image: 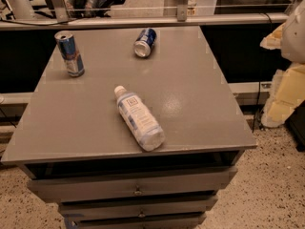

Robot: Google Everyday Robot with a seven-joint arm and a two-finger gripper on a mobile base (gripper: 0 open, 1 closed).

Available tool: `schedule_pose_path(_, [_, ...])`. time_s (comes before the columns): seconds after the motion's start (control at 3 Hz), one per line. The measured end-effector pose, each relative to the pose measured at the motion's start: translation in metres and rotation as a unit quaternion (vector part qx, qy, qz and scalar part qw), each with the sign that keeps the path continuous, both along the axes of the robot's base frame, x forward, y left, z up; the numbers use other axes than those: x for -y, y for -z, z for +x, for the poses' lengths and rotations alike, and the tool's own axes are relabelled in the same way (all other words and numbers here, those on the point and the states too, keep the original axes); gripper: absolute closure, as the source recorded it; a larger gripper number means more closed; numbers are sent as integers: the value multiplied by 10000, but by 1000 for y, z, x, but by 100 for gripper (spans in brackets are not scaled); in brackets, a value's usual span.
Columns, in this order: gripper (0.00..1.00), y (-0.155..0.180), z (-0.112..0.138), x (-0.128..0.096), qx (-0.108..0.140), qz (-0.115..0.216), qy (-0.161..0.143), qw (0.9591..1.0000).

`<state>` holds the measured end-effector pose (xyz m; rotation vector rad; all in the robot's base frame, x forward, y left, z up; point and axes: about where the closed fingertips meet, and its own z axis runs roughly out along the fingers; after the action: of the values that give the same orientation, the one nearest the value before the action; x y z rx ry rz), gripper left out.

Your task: Knock redbull can over

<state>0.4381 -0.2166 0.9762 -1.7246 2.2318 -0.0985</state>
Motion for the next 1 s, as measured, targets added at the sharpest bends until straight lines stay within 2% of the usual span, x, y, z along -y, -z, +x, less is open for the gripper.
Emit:
schedule_pose_path(0.67, [0,0,3,-4,58,64,2,10000])
schedule_pose_path(1.0, [0,12,25,-28,74,554,99,9984])
